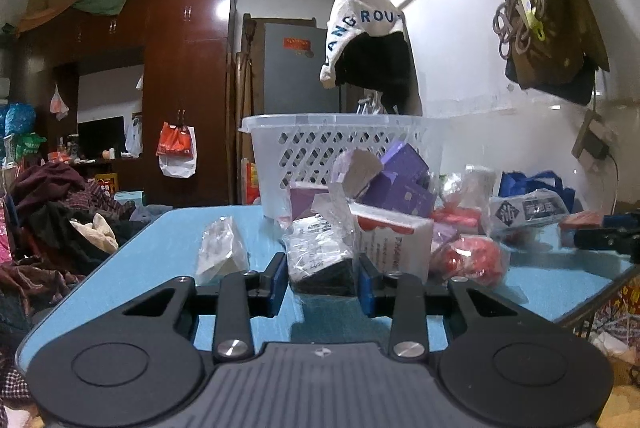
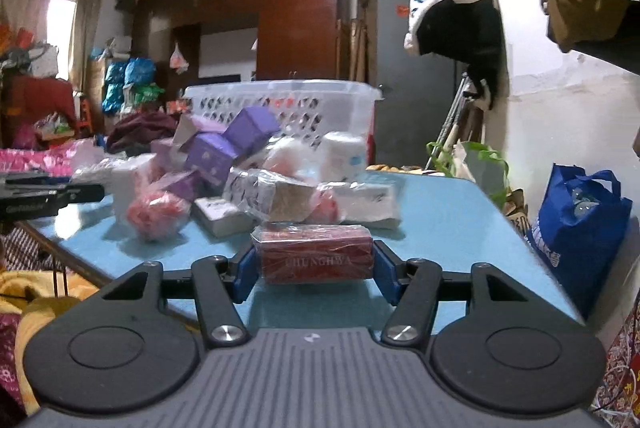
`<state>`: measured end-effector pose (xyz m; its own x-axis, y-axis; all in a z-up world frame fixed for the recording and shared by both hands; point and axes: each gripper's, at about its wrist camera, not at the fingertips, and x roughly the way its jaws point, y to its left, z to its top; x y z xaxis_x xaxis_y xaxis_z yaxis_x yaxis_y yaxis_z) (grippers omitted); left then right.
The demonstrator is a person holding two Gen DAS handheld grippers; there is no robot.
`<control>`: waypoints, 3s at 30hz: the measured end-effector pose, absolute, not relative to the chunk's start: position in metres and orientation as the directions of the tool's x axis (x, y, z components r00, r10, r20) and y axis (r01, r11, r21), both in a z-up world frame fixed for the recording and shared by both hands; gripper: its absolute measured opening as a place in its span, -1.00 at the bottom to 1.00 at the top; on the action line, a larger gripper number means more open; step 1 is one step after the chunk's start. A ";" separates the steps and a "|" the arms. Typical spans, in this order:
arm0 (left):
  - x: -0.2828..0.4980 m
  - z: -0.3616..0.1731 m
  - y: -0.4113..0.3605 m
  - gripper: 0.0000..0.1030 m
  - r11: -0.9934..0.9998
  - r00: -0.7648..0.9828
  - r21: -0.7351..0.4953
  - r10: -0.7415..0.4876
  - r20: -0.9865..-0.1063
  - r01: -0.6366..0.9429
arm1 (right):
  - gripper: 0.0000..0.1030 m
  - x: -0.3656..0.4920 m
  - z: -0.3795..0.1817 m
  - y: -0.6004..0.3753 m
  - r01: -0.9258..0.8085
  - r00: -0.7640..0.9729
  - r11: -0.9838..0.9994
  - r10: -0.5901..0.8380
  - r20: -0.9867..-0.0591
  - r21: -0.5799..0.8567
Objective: Organize objects
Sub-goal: 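Carry the clear bag into the basket with left tool while right tool drops the red box there, then grasp another clear bagged packet with left tool while right tool grasps the plastic-wrapped grey box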
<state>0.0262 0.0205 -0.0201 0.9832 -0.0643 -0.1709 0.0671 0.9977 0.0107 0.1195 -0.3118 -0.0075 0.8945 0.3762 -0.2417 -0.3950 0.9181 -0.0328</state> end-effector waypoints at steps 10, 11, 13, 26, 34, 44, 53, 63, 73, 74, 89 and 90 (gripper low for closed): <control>0.039 0.007 0.028 -0.25 0.997 0.991 -0.037 -0.067 -0.119 0.063 | 0.20 0.124 0.015 -0.324 -0.387 0.904 0.921 0.388 -0.179 0.037; 0.042 0.014 0.029 -0.25 0.997 0.992 -0.043 -0.067 -0.107 0.063 | 0.20 0.127 0.019 -0.321 -0.397 0.901 0.917 0.396 -0.176 0.032; 0.055 0.034 0.029 -0.25 0.997 0.994 -0.040 -0.072 -0.078 0.069 | 0.20 0.139 0.033 -0.308 -0.422 0.893 0.907 0.417 -0.168 0.010; 0.244 0.124 0.011 -0.22 0.979 0.939 -0.081 -0.203 -0.277 0.188 | 0.19 0.316 0.121 -0.216 -0.411 0.895 0.912 0.403 -0.191 -0.001; 0.239 0.116 0.021 1.00 0.983 0.964 -0.094 -0.171 -0.204 0.155 | 0.99 0.314 0.115 -0.214 -0.394 0.902 0.919 0.381 -0.201 -0.027; 0.125 0.067 0.060 1.00 0.997 0.973 0.057 -0.034 -0.228 0.048 | 1.00 0.177 0.044 -0.285 -0.435 0.892 0.900 0.433 -0.131 0.010; 0.096 0.008 0.093 0.65 0.998 0.954 -0.050 -0.042 -0.297 0.028 | 0.93 0.136 -0.006 -0.290 -0.445 0.890 0.895 0.438 -0.125 -0.028; 0.103 0.006 0.076 0.62 0.998 0.926 0.062 -0.006 -0.378 0.032 | 0.06 0.149 -0.022 -0.284 -0.503 0.839 0.863 0.501 -0.214 0.049; 0.111 0.002 0.078 -0.11 0.998 0.891 0.049 -0.005 -0.453 0.031 | -0.07 0.139 -0.018 -0.289 -0.510 0.842 0.859 0.507 -0.187 0.031; 0.110 0.002 0.078 -0.12 0.998 0.892 0.045 -0.010 -0.452 0.034 | -0.07 0.139 -0.017 -0.290 -0.511 0.841 0.859 0.507 -0.186 0.032; 0.079 0.013 0.063 -0.14 0.990 0.943 -0.019 -0.138 -0.303 0.139 | -0.09 0.131 0.002 -0.305 -0.481 0.870 0.876 0.481 -0.105 0.024; 0.076 0.014 0.062 -0.14 0.989 0.947 -0.022 -0.146 -0.287 0.145 | -0.10 0.132 0.002 -0.306 -0.477 0.873 0.879 0.477 -0.105 0.026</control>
